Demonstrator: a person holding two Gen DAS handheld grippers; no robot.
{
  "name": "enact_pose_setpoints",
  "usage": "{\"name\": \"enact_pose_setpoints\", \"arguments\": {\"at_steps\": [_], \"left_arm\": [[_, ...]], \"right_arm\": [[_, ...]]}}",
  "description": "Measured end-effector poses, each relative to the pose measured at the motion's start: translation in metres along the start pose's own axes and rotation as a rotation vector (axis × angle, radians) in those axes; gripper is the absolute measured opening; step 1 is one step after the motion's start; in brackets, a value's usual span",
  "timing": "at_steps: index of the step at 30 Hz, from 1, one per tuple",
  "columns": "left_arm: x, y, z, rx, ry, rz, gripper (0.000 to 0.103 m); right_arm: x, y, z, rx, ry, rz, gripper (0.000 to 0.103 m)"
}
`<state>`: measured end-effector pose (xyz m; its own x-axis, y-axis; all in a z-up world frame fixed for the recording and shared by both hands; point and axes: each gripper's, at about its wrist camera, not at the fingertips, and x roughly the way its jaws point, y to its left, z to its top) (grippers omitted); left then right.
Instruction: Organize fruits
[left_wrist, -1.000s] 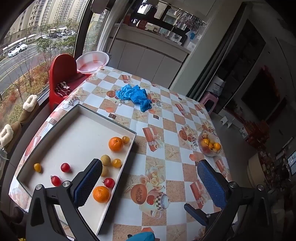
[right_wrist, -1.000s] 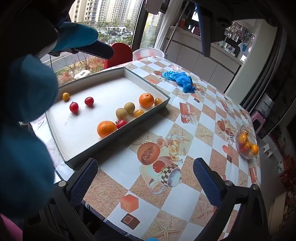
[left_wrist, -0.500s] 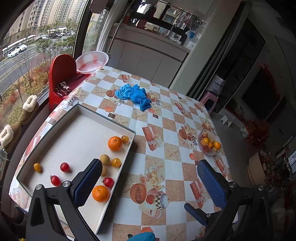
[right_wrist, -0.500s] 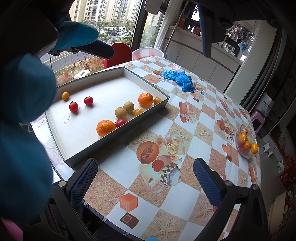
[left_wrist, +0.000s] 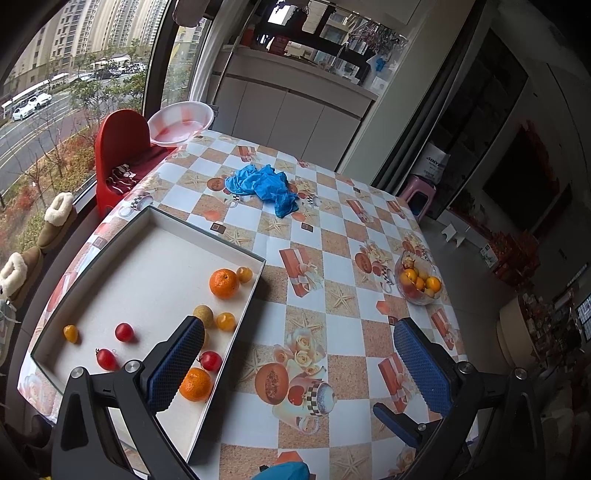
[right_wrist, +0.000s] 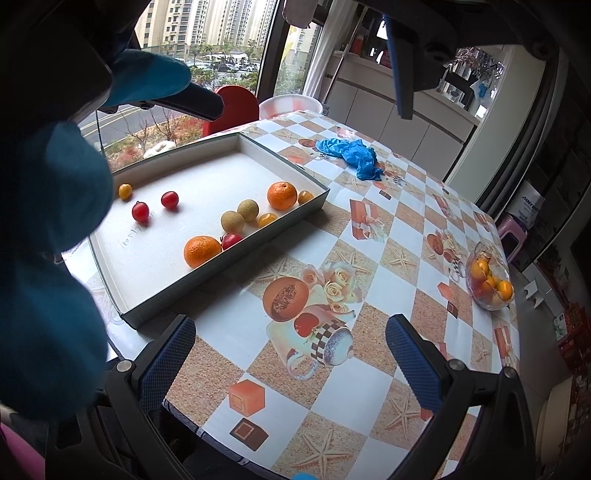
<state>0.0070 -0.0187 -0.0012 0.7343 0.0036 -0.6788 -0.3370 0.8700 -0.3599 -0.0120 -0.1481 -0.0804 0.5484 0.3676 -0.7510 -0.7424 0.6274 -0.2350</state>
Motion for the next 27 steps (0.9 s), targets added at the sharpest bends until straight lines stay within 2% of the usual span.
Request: {"name": "enact_pose_setpoints", "arguments": {"at_steps": [7, 11, 15, 19, 20, 22, 24, 27], "left_arm": [[0.01, -0.011, -0.002, 0.022, 0.013, 0.024, 0.103], [0.028, -0.02, -0.007, 0.051, 0.043, 0.062, 0.103], [0.065, -0.049, -0.023, 0.149, 0.121, 0.114, 0.103], [0.115, -0.093, -0.05, 0.245, 0.206, 0.12, 0.103], [0.128, -0.105, -0.057, 0.266, 0.219, 0.123, 0.103], [0.153, -0.126, -0.068, 0.297, 0.238, 0.135, 0.103], [0.175, -0.145, -0.077, 0.317, 0.248, 0.144, 0.103], [0.203, -0.164, -0.087, 0.346, 0.247, 0.168, 0.103]], "right_arm": [[0.005, -0.01, -0.009, 0.025, 0.012, -0.002, 0.103], [0.016, -0.038, -0.031, 0.085, 0.058, -0.019, 0.103], [0.031, -0.095, -0.071, 0.242, 0.145, -0.093, 0.103], [0.036, -0.149, -0.122, 0.411, 0.209, -0.172, 0.103], [0.037, -0.152, -0.125, 0.422, 0.216, -0.178, 0.103], [0.022, -0.177, -0.153, 0.472, 0.206, -0.173, 0.103], [0.016, -0.186, -0.162, 0.548, 0.19, -0.162, 0.103], [0.011, -0.209, -0.176, 0.568, 0.166, -0.198, 0.103]]}}
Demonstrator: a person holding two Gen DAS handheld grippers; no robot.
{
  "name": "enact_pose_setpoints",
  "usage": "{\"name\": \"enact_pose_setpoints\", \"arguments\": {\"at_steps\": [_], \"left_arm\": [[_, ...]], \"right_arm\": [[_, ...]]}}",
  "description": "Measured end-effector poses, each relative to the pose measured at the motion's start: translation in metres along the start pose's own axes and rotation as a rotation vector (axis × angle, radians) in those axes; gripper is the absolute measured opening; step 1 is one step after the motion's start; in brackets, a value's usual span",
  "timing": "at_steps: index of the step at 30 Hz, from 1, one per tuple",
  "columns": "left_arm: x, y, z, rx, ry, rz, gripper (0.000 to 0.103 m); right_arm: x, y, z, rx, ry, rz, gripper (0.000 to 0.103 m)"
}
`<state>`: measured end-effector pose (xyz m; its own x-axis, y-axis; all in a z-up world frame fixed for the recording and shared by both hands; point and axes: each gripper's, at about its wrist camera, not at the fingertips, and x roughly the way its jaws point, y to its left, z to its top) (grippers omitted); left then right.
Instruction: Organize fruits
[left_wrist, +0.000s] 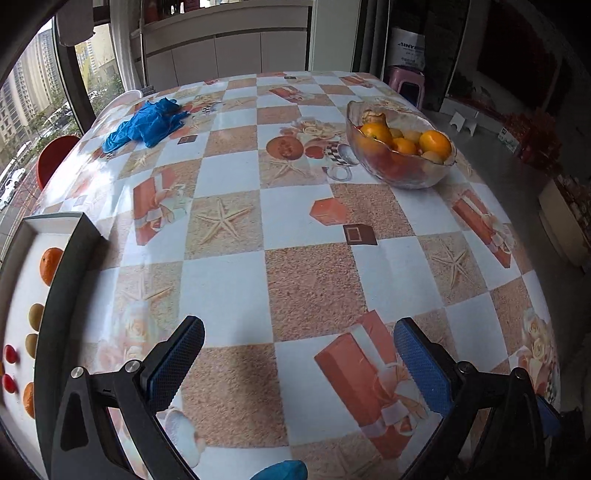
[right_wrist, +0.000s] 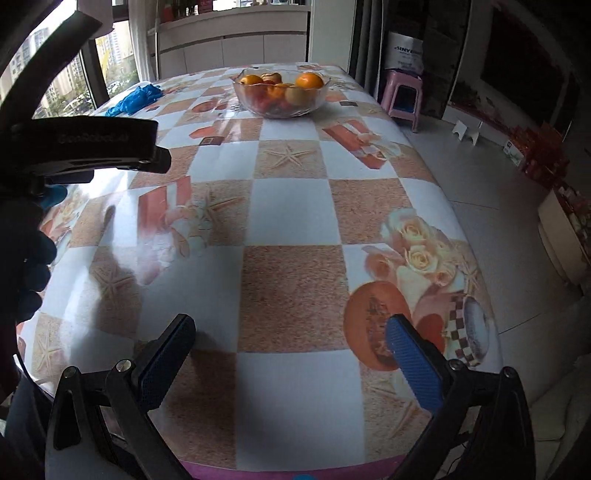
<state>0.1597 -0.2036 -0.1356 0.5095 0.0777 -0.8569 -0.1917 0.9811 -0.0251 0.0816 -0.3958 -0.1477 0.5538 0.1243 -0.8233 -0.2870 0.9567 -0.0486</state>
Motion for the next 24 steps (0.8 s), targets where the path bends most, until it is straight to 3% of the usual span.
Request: {"name": "enact_pose_setpoints", "arguments": {"at_steps": [3, 4, 7, 24], "left_arm": [[0.023, -0.015, 0.004, 0.007, 0.013, 0.026, 0.103], [0.023, -0.019, 0.005, -0.004, -0.037, 0.032, 0.103], [0.031, -0.029, 0.014, -0.01, -0.079, 0.046, 0.103], [0.035, -0.032, 0.02, -0.019, -0.078, 0.041, 0.103]], "right_arm": [[0.001, -0.015, -0.005, 0.014, -0.036, 0.007, 0.103], [0.0, -0.015, -0.006, 0.013, -0.049, 0.006, 0.103], [-0.001, -0.013, -0.01, 0.02, -0.1, 0.001, 0.103], [-0.001, -0.016, -0.013, 0.037, -0.154, -0.013, 0.103]]}}
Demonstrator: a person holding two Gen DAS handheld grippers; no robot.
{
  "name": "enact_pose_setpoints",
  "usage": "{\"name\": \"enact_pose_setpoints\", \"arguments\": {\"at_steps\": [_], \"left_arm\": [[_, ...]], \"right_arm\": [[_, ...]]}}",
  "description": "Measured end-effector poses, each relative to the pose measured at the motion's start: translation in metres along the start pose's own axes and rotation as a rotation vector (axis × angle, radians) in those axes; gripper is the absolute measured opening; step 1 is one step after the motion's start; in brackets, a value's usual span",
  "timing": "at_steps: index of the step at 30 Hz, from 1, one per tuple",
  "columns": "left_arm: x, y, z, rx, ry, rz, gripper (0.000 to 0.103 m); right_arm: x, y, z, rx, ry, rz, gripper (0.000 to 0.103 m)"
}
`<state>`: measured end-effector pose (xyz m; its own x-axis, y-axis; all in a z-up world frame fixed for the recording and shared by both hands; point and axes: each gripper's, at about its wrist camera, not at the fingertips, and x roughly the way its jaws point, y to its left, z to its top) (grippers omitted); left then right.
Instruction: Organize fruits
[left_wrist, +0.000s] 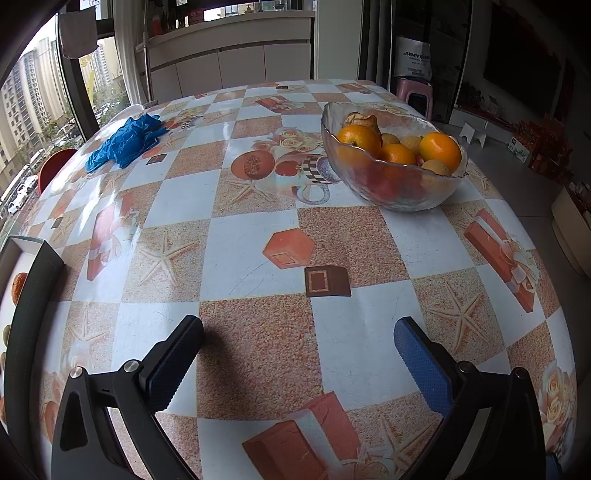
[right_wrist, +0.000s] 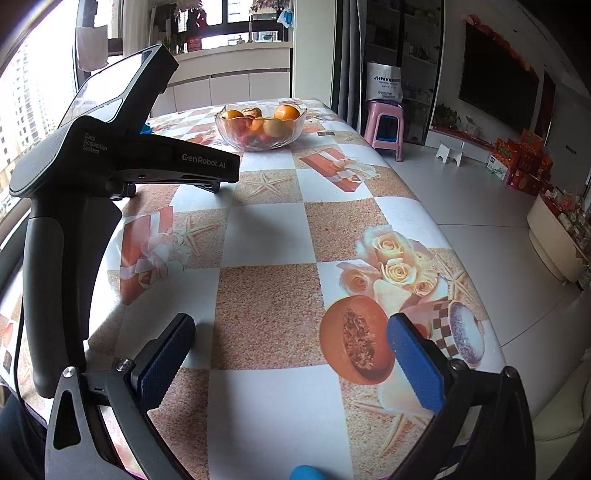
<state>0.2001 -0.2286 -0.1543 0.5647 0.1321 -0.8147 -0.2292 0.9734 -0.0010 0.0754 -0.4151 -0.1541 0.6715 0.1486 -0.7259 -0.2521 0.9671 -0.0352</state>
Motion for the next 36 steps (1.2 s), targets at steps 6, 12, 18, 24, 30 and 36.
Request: {"name": "enact_pose_setpoints", "arguments": {"at_steps": [6, 12, 18, 24, 30, 36], "left_arm": [[0.0, 0.0, 0.0, 0.0, 0.0, 0.0, 0.103], [0.0001, -0.0001, 0.0, 0.0, 0.0, 0.0, 0.103], [-0.0001, 0.0001, 0.0, 0.0, 0.0, 0.0, 0.103], [0.0, 0.0, 0.0, 0.0, 0.0, 0.0, 0.103], [0.0, 0.0, 0.0001, 0.0, 0.0, -0.001, 0.103], [-0.0001, 0.0, 0.0001, 0.0, 0.0, 0.0, 0.103]], "right_arm": [[0.0014, -0.0011, -0.0011, 0.002, -0.001, -0.001, 0.103], [0.0009, -0.0018, -0.0028, 0.004, -0.008, -0.004, 0.103], [0.0023, 0.0005, -0.0014, 0.008, -0.007, -0.008, 0.103], [0.0026, 0.0016, -0.0009, 0.009, -0.003, -0.009, 0.103], [0.0021, 0.0019, -0.0011, 0.012, -0.005, -0.012, 0.103], [0.0041, 0.0061, 0.0011, 0.023, 0.006, -0.029, 0.103]]}}
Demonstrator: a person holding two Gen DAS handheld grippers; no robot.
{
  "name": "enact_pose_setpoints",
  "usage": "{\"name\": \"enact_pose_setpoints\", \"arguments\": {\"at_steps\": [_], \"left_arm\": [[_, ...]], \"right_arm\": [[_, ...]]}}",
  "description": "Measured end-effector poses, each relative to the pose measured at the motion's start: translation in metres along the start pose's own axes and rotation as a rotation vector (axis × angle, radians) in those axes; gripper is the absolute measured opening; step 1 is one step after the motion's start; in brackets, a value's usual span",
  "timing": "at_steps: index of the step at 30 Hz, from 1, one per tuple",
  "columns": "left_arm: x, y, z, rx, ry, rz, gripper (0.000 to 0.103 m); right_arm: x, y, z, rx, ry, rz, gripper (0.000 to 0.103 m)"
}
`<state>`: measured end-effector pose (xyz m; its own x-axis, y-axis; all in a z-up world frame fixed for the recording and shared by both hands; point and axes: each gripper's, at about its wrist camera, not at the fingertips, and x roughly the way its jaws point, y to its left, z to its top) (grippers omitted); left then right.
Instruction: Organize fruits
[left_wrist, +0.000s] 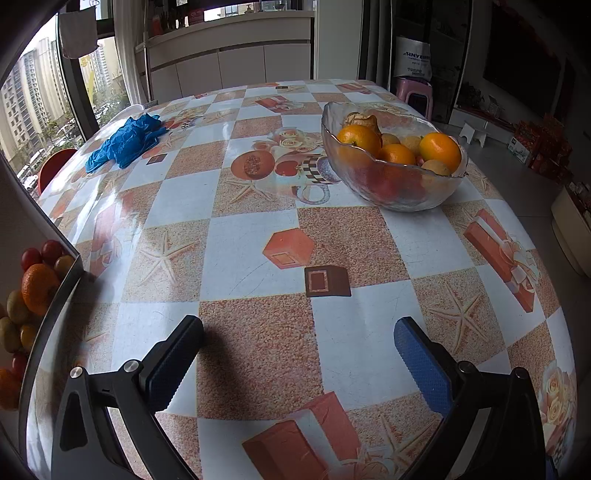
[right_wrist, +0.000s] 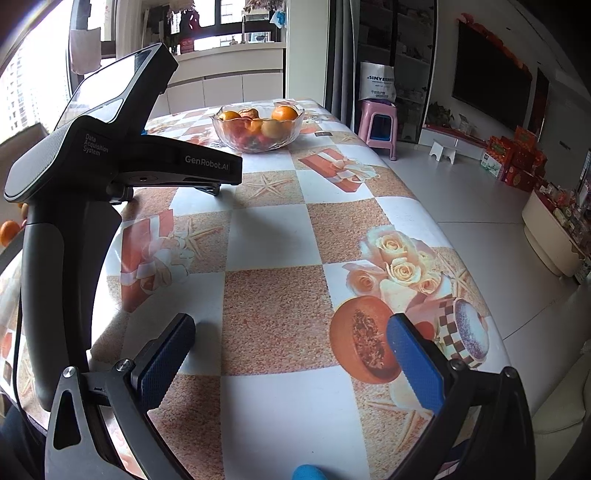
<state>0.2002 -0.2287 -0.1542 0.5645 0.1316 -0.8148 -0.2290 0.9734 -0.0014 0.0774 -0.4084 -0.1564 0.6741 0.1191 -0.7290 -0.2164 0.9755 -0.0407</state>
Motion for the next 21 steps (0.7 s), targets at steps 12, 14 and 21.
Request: {"name": "enact_pose_setpoints", "arguments": {"at_steps": [12, 14, 21], "left_arm": [[-0.0001, 0.0, 0.0001, 0.0, 0.0, 0.0, 0.103], [-0.0002, 0.0001, 0.0001, 0.0, 0.0, 0.0, 0.103], [-0.0002, 0.0, 0.0001, 0.0, 0.0, 0.0, 0.103]], "right_arm": [[0.001, 0.0047, 0.002, 0.009, 0.007, -0.009, 0.103], [0.0009, 0.0048, 0.002, 0.008, 0.007, -0.009, 0.103], [0.0005, 0.0048, 0.0018, 0.008, 0.007, -0.009, 0.103]]}}
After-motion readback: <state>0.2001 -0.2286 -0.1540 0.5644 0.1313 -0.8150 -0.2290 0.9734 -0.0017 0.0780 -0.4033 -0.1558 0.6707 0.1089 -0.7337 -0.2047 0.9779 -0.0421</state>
